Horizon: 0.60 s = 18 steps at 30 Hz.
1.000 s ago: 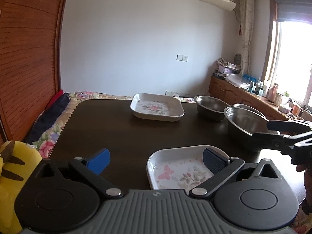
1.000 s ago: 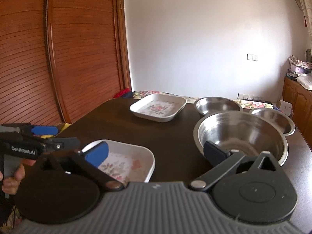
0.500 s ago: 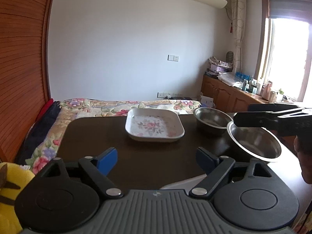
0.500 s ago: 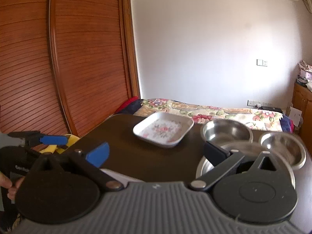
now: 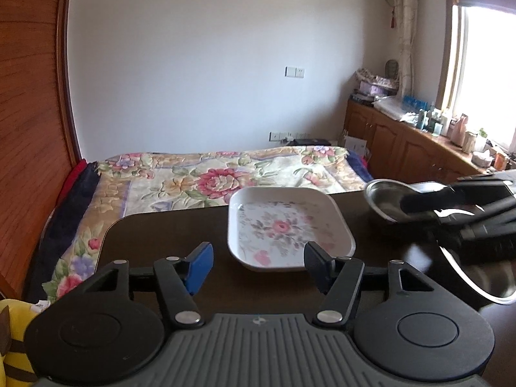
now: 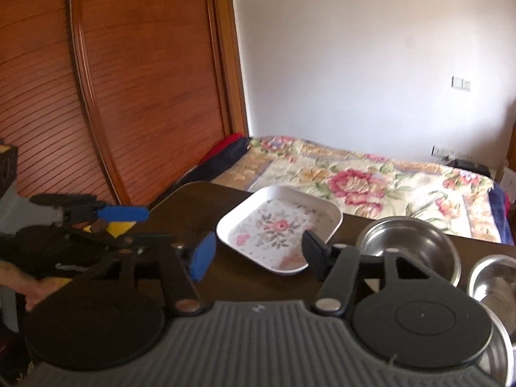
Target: Organize plates and bowls
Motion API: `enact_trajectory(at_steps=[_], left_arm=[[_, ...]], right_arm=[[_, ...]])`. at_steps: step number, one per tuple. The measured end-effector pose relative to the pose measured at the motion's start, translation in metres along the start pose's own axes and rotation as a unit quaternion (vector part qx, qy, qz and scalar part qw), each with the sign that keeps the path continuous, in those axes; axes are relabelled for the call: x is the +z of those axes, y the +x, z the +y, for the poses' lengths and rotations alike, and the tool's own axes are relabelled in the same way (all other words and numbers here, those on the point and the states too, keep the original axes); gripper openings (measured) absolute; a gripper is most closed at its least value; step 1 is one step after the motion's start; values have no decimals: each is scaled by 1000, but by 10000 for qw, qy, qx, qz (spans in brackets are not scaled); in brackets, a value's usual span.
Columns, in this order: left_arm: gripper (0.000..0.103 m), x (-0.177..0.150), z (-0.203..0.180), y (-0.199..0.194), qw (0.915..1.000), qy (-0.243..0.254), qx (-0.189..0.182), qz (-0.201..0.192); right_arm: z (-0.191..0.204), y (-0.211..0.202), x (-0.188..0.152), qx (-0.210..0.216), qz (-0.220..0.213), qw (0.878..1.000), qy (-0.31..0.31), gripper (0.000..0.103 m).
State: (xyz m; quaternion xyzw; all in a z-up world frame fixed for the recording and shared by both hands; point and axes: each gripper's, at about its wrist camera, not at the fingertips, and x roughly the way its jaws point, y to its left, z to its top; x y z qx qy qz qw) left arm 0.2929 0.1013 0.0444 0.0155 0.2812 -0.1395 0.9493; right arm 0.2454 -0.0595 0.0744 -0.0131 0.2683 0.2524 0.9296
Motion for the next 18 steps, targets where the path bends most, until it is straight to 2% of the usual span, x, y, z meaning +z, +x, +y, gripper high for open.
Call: enact_trajectory(at_steps=[5, 9, 18], left_arm=[[86, 9, 8, 27, 9999, -18, 63, 141], [85, 16, 16, 45, 9994, -248, -59, 235], [83, 26, 19, 83, 9989, -206, 35, 417]], right_arm=[[-3, 18, 0, -30, 311, 9995, -95, 55], [-7, 33, 1, 32, 568, 9984, -5, 55], [-17, 52, 3, 140, 918, 9955, 215, 55]])
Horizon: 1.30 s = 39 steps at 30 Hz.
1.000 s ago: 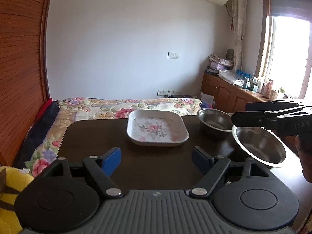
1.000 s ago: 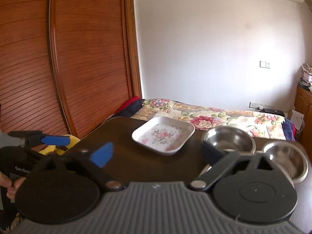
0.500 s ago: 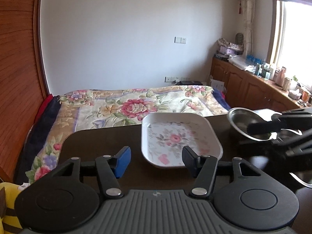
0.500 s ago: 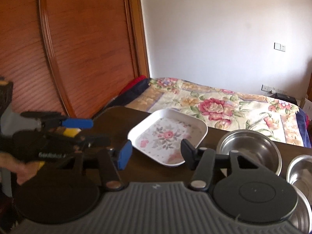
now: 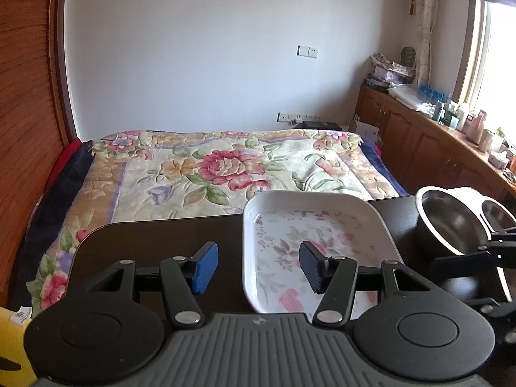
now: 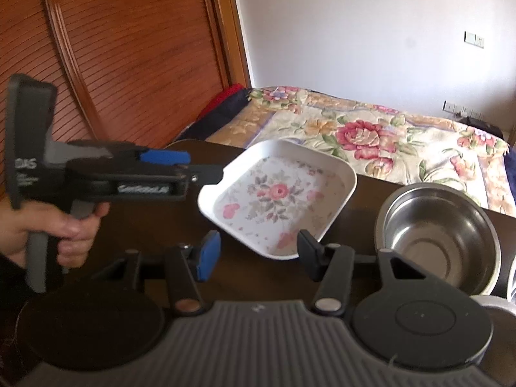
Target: Organize plates and bowls
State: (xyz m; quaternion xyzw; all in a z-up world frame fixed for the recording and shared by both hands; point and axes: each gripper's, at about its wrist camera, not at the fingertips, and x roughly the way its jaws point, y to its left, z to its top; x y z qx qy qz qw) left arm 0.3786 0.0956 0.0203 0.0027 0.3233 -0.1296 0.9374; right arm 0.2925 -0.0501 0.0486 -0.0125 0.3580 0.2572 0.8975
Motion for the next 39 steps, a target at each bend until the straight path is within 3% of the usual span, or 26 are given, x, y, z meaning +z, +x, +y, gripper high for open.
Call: enact_trajectory(at_steps=[11, 26, 37, 39], left_arm=[[76, 1, 11, 25, 9998, -105, 26, 161], [51, -5, 16, 32, 9995, -172, -51, 246], [50, -8, 13, 29, 9996, -100, -71, 253], [50, -7, 11, 29, 9996, -100, -95, 260]], right_arm=[[-11, 18, 1, -92, 229, 9996, 117, 55], [-15, 32, 4, -279, 452, 9980, 345, 55], [-21, 45, 10, -409, 614, 9955, 594, 55], [-23, 49, 11, -428, 706, 9945, 652, 49]])
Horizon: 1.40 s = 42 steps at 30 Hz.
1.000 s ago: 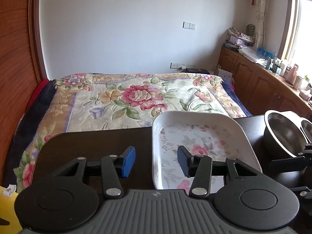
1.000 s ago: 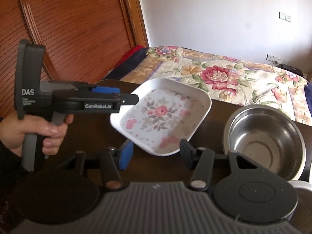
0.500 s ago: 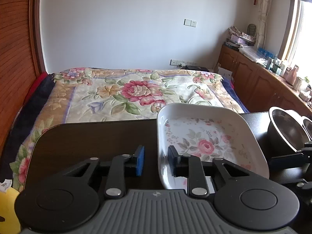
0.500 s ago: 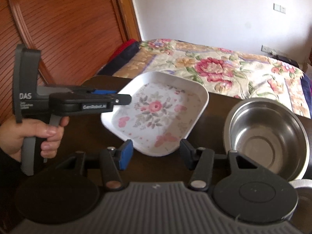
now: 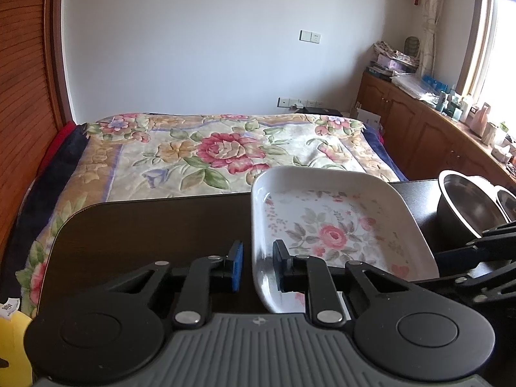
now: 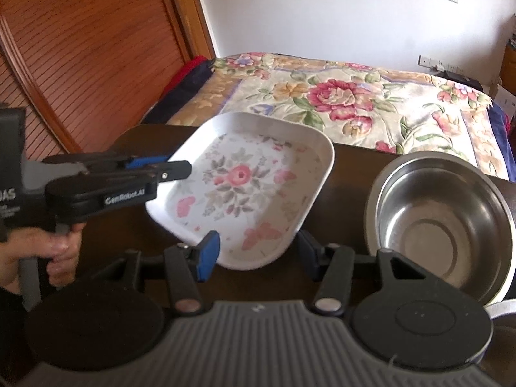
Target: Organize plates and bowls
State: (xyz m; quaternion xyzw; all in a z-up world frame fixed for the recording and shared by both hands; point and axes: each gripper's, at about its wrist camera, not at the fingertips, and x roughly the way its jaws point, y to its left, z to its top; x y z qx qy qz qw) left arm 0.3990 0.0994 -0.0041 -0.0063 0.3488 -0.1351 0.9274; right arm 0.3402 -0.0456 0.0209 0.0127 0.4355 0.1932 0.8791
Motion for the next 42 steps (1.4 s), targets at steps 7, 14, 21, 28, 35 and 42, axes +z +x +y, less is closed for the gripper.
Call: enact_trajectory(at_steps=[7, 14, 21, 28, 35, 42], left_arm=[[49, -1, 0, -1, 10000, -34, -22, -18], [47, -8, 5, -13, 9998, -196, -63, -49], [47, -14, 6, -37, 9993, -246, -218, -177], [47, -20, 0, -58, 9990, -231, -218, -304], [47, -29, -8, -83, 9985, -245, -196, -443], [47, -43, -16, -111, 9979, -214, -186, -578]], right_arm=[[-2, 5, -1, -117, 72, 9999, -25, 28], [-6, 1, -3, -12, -2, 10000, -49, 25], [-7, -5, -6, 75, -177, 9998, -112, 23], [-9, -17, -10, 205, -328, 9992, -64, 22], [-6, -35, -17, 297, -516, 9981, -144, 21], [-3, -54, -28, 400, -654, 9968, -243, 21]])
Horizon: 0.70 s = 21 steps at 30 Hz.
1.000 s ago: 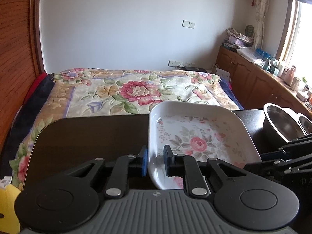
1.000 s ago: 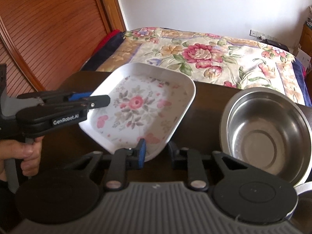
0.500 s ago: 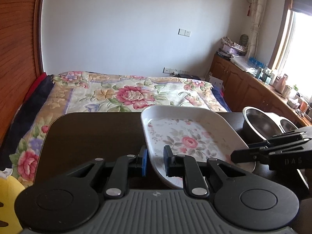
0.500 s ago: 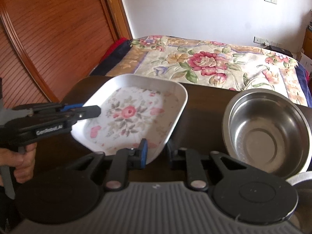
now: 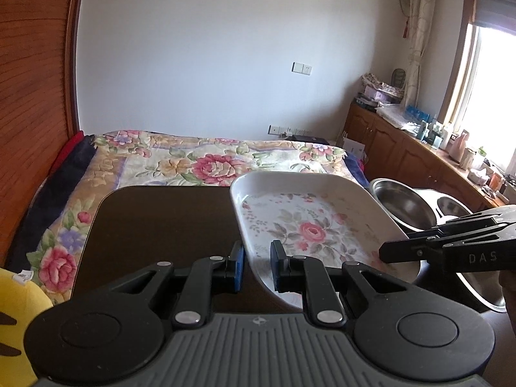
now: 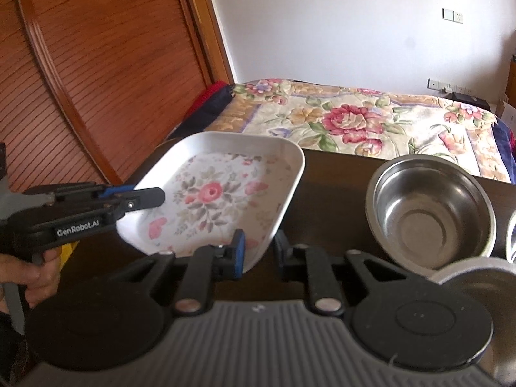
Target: Organize plates and bowls
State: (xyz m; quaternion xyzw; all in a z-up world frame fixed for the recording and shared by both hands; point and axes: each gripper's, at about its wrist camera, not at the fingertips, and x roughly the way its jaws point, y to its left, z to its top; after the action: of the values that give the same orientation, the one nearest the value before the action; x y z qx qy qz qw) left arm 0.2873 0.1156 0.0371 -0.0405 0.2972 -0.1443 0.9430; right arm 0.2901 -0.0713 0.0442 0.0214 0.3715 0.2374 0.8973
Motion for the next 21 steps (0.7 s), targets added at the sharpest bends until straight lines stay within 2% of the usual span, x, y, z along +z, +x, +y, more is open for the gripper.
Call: enact_trajectory(at_steps=[10, 21], left_arm=[[47, -22, -22, -41, 9999, 92, 32, -135], [47, -57, -46, -79, 9996, 158, 26, -236]], right_arm=[[6, -31, -17, 103, -159, 9998, -104, 21], [2, -44, -31, 194, -315, 9993, -39, 21]])
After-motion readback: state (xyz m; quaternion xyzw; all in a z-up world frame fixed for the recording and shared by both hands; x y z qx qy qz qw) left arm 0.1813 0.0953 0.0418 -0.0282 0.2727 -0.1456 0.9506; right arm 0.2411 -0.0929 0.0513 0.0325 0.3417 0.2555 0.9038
